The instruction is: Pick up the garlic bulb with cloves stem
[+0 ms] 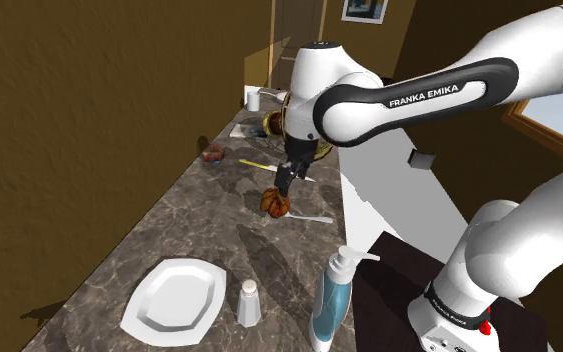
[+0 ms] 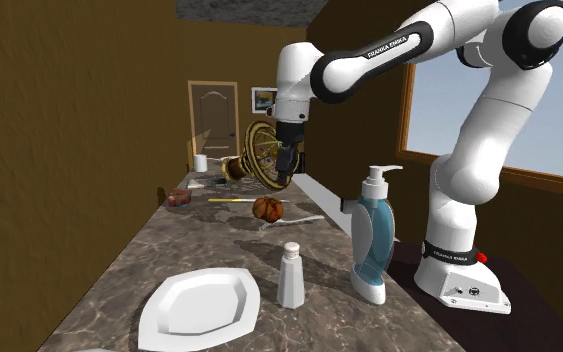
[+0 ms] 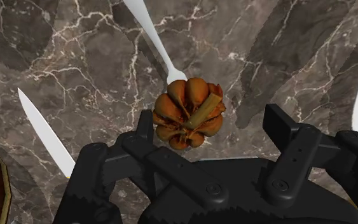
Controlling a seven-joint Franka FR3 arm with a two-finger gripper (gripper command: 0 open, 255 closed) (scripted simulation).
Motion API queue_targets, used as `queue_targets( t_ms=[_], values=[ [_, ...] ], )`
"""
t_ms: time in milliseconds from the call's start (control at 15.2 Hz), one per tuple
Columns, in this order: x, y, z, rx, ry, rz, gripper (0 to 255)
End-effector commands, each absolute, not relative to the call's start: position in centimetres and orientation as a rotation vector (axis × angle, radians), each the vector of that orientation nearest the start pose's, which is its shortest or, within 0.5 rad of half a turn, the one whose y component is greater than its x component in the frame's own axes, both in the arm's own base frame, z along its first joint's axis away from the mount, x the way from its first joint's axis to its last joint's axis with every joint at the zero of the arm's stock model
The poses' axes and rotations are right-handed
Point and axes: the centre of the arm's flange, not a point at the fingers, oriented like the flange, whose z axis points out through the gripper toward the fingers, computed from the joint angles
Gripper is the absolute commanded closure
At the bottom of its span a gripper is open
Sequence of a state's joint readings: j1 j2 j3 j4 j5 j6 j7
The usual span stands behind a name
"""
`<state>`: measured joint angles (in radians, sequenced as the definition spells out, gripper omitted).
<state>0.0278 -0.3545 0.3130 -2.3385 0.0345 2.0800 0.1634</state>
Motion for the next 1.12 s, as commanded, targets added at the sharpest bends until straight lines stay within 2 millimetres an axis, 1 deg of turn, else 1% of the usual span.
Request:
queue_targets(
  t_ms=[0, 462, 594, 660, 1056],
  values=[
    [43.7, 17.1, 46.4, -3.197, -0.233, -0.192, 0],
    [43.7, 17.1, 42.8, -3.197, -0.233, -0.192, 0],
    [43.7, 17.1, 42.4, -3.197, -0.233, -0.192, 0],
    [43.7, 17.1, 42.5, -3.197, -0.233, -0.192, 255],
    [43.7, 17.0, 42.5, -3.196, -0.232, -0.192, 255]
  ],
)
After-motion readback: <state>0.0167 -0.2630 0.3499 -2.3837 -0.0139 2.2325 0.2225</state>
